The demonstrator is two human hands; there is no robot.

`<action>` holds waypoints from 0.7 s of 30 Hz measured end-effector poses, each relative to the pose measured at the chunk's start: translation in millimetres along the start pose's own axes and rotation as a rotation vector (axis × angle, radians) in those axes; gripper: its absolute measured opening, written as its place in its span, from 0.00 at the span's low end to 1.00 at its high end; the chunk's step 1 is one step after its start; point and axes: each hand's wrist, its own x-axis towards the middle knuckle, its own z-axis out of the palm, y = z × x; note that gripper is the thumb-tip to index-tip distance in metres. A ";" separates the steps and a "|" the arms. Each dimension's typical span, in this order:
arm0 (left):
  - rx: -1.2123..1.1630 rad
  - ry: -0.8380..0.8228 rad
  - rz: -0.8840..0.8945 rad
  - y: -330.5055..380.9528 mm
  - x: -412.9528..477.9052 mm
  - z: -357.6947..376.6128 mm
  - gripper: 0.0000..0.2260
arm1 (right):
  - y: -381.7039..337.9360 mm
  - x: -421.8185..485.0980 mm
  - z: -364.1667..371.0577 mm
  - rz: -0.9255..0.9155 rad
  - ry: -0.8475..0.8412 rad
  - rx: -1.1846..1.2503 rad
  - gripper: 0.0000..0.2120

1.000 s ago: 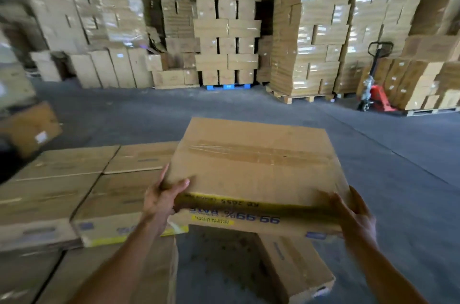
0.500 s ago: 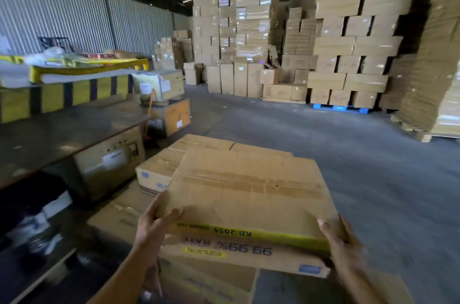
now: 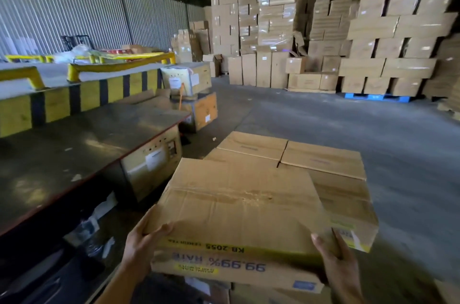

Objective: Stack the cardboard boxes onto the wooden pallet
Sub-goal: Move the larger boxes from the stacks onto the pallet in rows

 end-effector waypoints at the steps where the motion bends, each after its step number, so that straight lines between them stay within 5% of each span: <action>1: -0.009 -0.010 -0.031 4.0 18.6 -14.7 0.34 | -7.3 -6.1 19.9 0.012 0.001 0.001 0.31; 14: -0.019 -0.130 -0.312 -7.7 249.8 -71.3 0.38 | 11.6 69.1 212.4 0.153 0.174 -0.025 0.37; 21: 0.015 -0.159 -0.426 -35.2 329.6 -90.7 0.37 | 19.7 84.0 284.2 0.227 0.227 -0.079 0.32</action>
